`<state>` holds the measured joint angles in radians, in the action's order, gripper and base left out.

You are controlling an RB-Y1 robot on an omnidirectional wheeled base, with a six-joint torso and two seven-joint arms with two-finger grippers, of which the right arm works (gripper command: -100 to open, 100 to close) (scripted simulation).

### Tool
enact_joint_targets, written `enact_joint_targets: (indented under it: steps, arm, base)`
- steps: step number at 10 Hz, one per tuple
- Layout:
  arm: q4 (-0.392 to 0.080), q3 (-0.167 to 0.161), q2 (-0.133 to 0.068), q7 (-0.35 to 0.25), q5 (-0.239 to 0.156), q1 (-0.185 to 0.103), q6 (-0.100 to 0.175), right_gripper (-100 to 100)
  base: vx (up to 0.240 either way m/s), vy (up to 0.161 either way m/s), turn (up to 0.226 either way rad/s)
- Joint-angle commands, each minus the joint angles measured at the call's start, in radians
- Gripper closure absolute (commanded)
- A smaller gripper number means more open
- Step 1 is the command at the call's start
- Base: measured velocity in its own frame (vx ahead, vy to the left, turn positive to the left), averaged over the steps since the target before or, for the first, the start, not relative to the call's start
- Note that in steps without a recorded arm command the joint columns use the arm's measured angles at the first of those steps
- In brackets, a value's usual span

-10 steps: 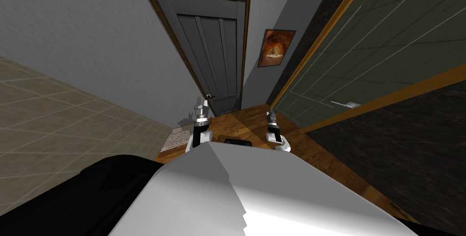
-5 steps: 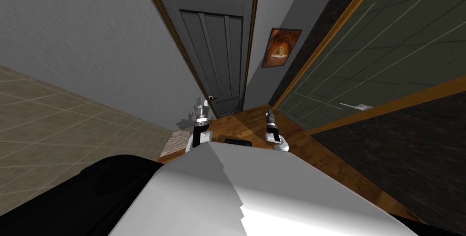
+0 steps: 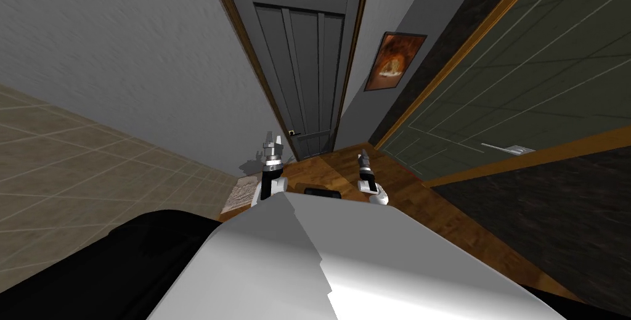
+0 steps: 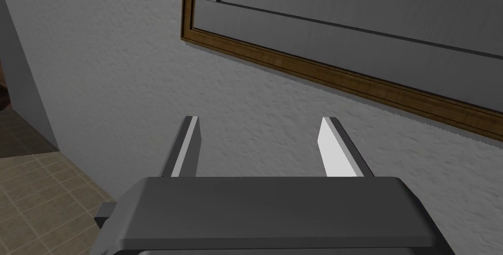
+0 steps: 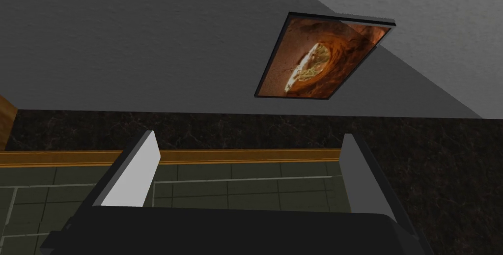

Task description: Pull the door open

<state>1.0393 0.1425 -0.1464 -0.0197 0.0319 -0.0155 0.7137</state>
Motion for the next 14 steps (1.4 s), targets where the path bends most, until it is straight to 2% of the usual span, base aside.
enact_joint_targets:
  steps: [1,9,11,14]
  arm:
    - [-0.019,0.001,0.005,0.002,0.003,-0.006,0.002,-100]
    - [-0.168,0.010,0.030,0.009,0.012,-0.064,0.033,-100]
    - [-0.217,0.013,0.043,0.012,0.015,-0.084,0.044,-100]
    - [-0.267,0.016,0.057,0.015,0.018,-0.104,0.054,-100]
  base:
    - [0.027,0.203,0.038]
    - [0.020,0.200,0.091]
    - [0.019,0.215,0.196]
    - [0.058,0.161,0.166]
